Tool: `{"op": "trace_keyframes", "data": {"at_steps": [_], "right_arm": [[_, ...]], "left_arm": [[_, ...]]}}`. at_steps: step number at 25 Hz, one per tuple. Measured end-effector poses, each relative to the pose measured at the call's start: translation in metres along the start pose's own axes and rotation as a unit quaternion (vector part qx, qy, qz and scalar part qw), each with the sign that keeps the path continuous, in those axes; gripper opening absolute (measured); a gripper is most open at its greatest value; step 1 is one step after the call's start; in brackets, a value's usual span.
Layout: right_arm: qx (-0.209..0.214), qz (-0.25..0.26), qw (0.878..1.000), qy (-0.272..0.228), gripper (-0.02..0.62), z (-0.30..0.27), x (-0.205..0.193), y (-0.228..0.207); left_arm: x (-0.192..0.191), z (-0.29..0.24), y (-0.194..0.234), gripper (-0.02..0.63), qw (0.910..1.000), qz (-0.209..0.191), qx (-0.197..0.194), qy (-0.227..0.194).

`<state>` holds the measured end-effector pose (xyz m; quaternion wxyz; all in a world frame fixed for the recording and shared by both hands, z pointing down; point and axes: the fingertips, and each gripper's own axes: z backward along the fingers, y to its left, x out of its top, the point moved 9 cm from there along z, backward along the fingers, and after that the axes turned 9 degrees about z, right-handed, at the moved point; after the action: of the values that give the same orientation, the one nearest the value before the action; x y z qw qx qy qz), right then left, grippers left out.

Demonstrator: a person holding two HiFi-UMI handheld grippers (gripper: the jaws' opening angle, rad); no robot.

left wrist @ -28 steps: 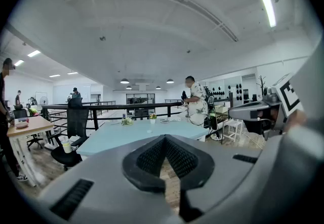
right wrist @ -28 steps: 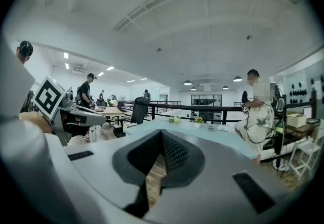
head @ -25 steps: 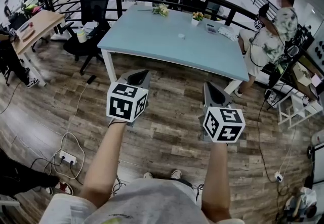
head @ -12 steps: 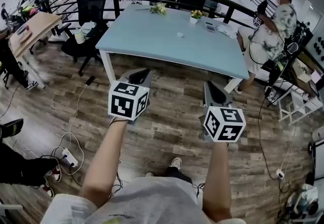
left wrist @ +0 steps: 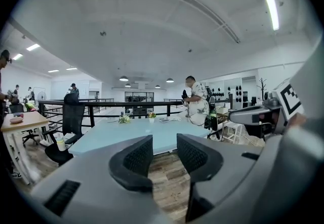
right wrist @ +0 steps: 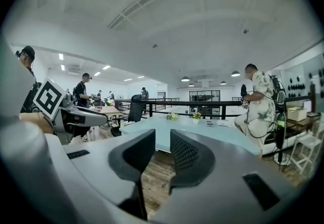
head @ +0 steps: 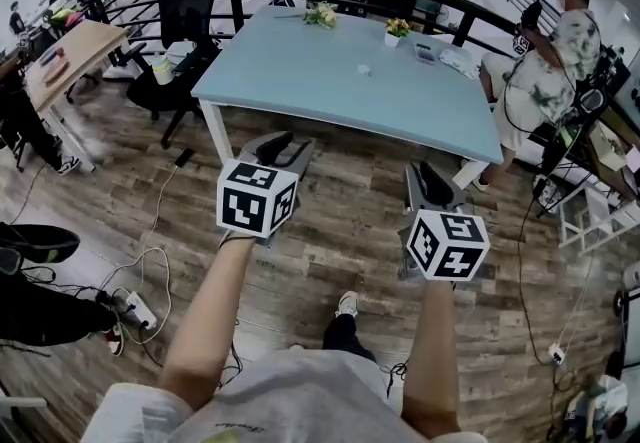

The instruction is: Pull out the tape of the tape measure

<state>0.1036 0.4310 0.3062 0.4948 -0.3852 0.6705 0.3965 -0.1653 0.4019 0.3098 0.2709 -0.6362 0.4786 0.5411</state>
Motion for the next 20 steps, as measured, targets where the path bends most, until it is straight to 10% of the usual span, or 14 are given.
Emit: {"op": "trace_keyframes", "data": {"at_steps": [20], "right_arm": [[0.035, -0.023, 0.999, -0.002, 0.187, -0.117, -0.008, -0.134]], "left_arm": [[0.039, -0.154, -0.008, 0.254, 0.9994, 0.009, 0.033, -0.001]]}}
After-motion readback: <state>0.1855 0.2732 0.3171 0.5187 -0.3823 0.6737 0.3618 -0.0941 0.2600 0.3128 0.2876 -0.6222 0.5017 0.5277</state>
